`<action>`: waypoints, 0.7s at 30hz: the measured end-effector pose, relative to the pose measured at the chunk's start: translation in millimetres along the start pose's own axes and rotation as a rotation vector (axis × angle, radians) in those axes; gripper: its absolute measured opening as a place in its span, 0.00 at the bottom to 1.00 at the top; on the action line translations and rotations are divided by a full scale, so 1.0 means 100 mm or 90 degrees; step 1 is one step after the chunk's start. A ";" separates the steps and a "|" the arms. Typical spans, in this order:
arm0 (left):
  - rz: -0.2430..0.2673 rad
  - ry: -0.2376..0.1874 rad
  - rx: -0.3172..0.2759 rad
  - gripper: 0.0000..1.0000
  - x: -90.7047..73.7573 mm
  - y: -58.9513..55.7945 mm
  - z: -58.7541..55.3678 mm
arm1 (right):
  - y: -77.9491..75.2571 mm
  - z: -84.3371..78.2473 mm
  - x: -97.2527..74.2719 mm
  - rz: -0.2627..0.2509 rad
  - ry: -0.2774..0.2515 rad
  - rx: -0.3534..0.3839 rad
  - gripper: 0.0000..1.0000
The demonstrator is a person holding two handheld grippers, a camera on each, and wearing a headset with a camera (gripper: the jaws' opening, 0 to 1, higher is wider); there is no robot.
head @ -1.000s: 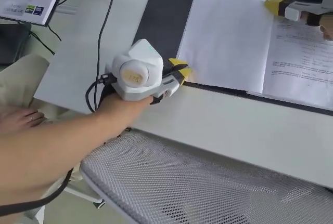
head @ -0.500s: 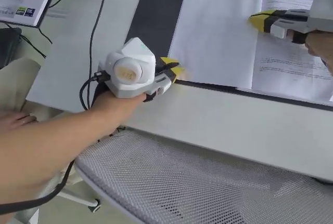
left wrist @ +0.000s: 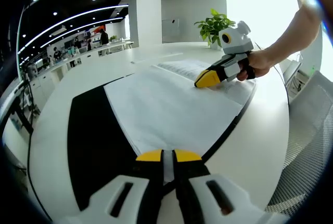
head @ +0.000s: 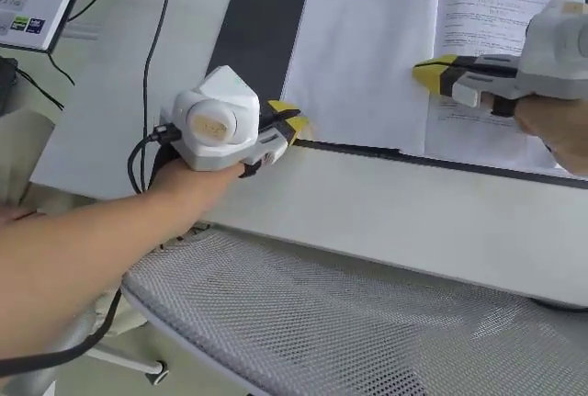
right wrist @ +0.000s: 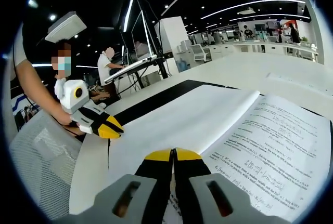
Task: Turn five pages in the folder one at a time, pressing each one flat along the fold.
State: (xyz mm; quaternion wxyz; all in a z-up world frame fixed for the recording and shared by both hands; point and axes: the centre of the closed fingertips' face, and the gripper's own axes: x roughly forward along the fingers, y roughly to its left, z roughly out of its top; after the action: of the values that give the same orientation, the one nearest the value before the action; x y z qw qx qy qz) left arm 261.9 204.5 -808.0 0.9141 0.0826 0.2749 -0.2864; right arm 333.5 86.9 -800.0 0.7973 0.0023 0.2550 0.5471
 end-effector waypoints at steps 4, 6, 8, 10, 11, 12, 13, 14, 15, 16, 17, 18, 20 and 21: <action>0.000 0.000 0.000 0.05 0.00 0.00 0.00 | 0.20 -0.10 -0.05 0.012 0.010 -0.006 0.00; 0.000 0.000 0.001 0.05 -0.01 0.00 0.00 | 0.30 -0.14 -0.07 0.018 0.014 -0.002 0.00; 0.000 0.001 0.001 0.05 -0.01 0.00 0.00 | 0.40 -0.18 -0.10 0.024 0.018 0.000 0.00; 0.000 0.001 0.002 0.05 -0.01 0.00 0.00 | 0.46 -0.21 -0.12 0.025 0.020 0.001 0.00; 0.000 0.001 0.000 0.05 -0.01 0.00 0.00 | 0.52 -0.23 -0.13 0.029 0.022 0.002 0.00; 0.001 0.000 -0.002 0.05 -0.01 0.00 0.00 | 0.56 -0.25 -0.14 0.032 0.024 0.005 0.00; 0.001 0.000 -0.001 0.05 -0.01 0.00 0.00 | 0.61 -0.27 -0.16 0.035 0.026 0.006 0.00; 0.001 0.000 -0.001 0.05 -0.01 0.00 0.00 | 0.56 -0.28 -0.16 0.035 0.027 0.003 0.00; 0.001 0.001 -0.002 0.05 0.00 0.00 0.00 | 0.59 -0.29 -0.17 0.037 0.028 0.010 0.00; 0.000 0.002 -0.001 0.05 0.00 0.00 0.00 | 0.62 -0.30 -0.18 0.037 0.027 0.009 0.00; 0.000 0.003 0.000 0.05 0.00 0.00 0.00 | 0.65 -0.31 -0.20 0.036 0.027 0.012 0.00; -0.001 0.003 0.000 0.05 0.00 0.00 0.00 | 0.68 -0.32 -0.20 0.037 0.028 0.015 0.00; 0.000 0.003 -0.001 0.05 0.00 0.00 0.00 | 0.73 -0.34 -0.22 0.037 0.028 0.016 0.00; 0.000 0.003 -0.002 0.05 0.00 0.00 0.00 | 0.76 -0.35 -0.23 0.042 0.030 0.021 0.00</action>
State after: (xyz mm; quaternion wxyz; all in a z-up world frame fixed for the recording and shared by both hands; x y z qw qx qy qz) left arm 262.0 204.9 -808.2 0.9135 0.0817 0.2778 -0.2857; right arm 246.2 87.9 -799.9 0.7724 0.0112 0.2827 0.5686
